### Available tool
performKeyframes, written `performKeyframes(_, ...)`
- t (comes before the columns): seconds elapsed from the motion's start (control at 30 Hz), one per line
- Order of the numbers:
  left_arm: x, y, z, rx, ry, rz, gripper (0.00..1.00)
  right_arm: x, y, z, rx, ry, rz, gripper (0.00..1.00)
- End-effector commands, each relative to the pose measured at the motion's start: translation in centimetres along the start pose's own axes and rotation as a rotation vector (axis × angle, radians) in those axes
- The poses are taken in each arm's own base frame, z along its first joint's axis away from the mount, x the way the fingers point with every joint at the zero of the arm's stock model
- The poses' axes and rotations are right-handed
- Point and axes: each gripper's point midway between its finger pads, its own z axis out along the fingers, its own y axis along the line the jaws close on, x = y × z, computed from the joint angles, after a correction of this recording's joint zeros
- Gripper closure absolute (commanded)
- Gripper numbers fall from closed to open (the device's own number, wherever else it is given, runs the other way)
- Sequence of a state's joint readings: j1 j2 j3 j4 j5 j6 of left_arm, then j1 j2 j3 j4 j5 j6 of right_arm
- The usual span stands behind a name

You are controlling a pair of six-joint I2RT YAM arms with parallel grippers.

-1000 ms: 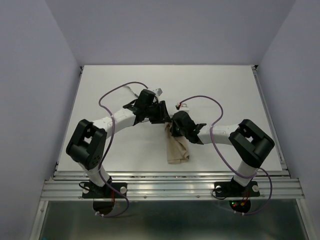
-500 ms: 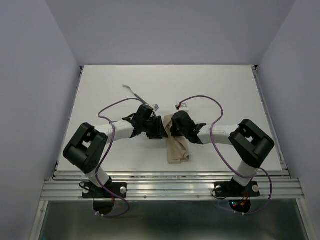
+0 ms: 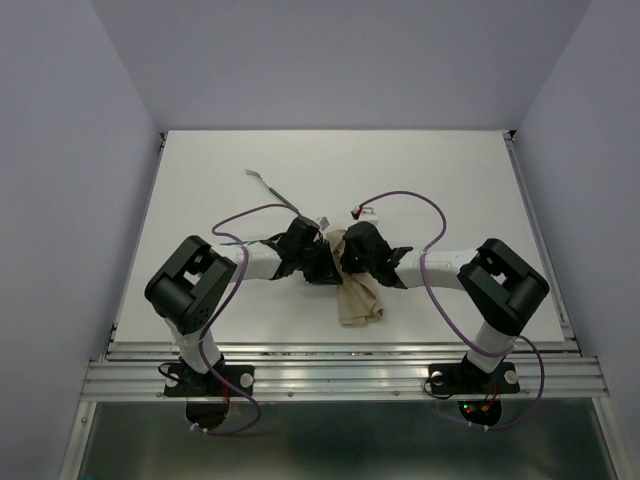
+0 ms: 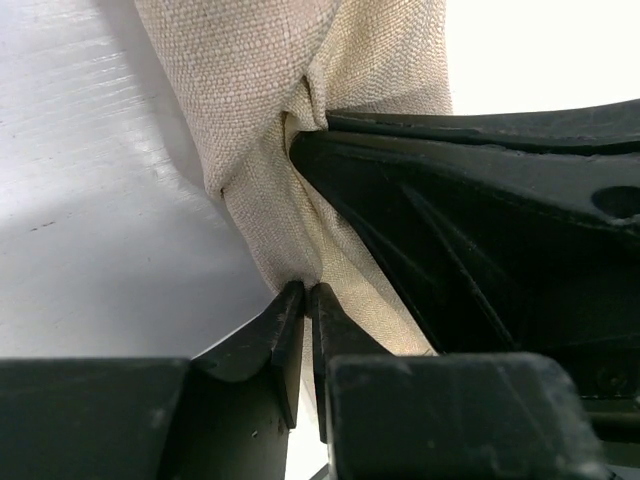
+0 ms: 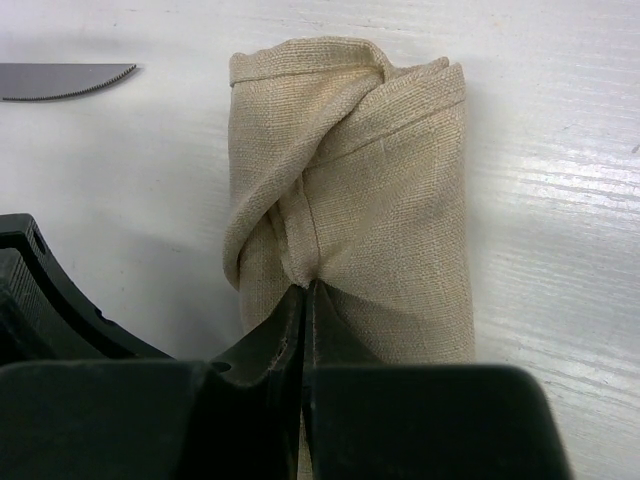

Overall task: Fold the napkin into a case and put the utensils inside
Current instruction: Stuff the 2/3 rectangle-folded napkin at the center of the board.

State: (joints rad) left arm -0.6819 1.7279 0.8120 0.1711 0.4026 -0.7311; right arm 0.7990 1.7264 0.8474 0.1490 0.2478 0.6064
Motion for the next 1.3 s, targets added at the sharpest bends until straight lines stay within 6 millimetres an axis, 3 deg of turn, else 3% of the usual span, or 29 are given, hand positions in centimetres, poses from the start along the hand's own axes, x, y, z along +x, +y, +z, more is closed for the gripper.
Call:
performKeyframes(0.0, -0.2, -0.5, 0.1, 0.003, -0.018, 0.015, 0.82, -0.2, -0.4, -0.5, 0.015, 0.001, -0.002, 0.99)
performKeyframes(0.3, -0.7, -1.6, -2.0, 0.025, -0.069, 0.027, 0.66, -0.3, -0.5, -0.5, 0.021, -0.002, 0.000, 0.99)
performKeyframes(0.43, -0.4, -1.3, -2.4, 0.018, -0.074, 0.023, 0.57, -0.4, -0.5, -0.7, 0.024, -0.006, -0.001, 0.99)
performKeyframes(0.57, -0.1, -0.4, -1.9, -0.008, -0.064, 0.010, 0.57, -0.6, -0.4, -0.8, 0.024, -0.009, 0.001, 0.99)
performKeyframes(0.83, 0.1, -0.2, -0.4, -0.019, -0.036, 0.010, 0.72, -1.1, -0.2, -0.9, 0.023, -0.018, 0.012, 0.99)
performKeyframes(1.07, 0.6, 0.4, 0.4, -0.036, -0.015, 0.011, 1.00, -2.2, 0.1, -1.4, 0.026, -0.044, 0.024, 0.99)
performKeyframes(1.27, 0.5, 0.1, 0.5, -0.025, -0.010, 0.019, 1.00, -3.3, 0.5, -1.5, 0.027, -0.071, 0.045, 0.99)
